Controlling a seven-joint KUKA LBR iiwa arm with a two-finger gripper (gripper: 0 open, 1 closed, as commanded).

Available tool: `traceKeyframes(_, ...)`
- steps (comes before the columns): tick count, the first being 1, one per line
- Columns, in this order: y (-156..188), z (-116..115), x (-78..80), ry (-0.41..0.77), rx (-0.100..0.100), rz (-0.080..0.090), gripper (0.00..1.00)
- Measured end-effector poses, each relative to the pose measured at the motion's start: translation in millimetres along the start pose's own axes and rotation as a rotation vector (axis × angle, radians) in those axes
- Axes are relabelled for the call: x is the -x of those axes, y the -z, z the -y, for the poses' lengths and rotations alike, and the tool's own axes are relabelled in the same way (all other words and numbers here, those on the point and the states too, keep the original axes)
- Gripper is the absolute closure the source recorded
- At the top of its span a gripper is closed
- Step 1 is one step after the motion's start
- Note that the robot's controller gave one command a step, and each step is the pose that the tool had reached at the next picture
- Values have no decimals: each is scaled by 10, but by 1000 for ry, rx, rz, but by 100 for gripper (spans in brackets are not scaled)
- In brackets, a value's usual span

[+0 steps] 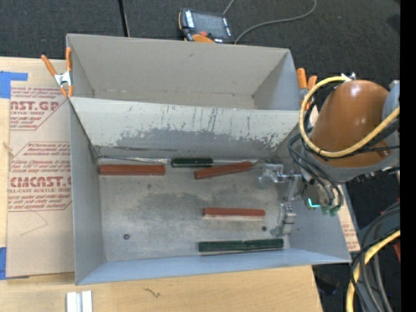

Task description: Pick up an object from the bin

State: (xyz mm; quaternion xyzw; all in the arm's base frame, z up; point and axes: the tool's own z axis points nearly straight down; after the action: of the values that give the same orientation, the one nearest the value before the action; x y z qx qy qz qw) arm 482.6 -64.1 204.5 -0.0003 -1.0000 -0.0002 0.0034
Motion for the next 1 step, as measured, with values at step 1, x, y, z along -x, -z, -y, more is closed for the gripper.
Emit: traceKeyframes(1,-1219,-354,234,-216,2,1,0)
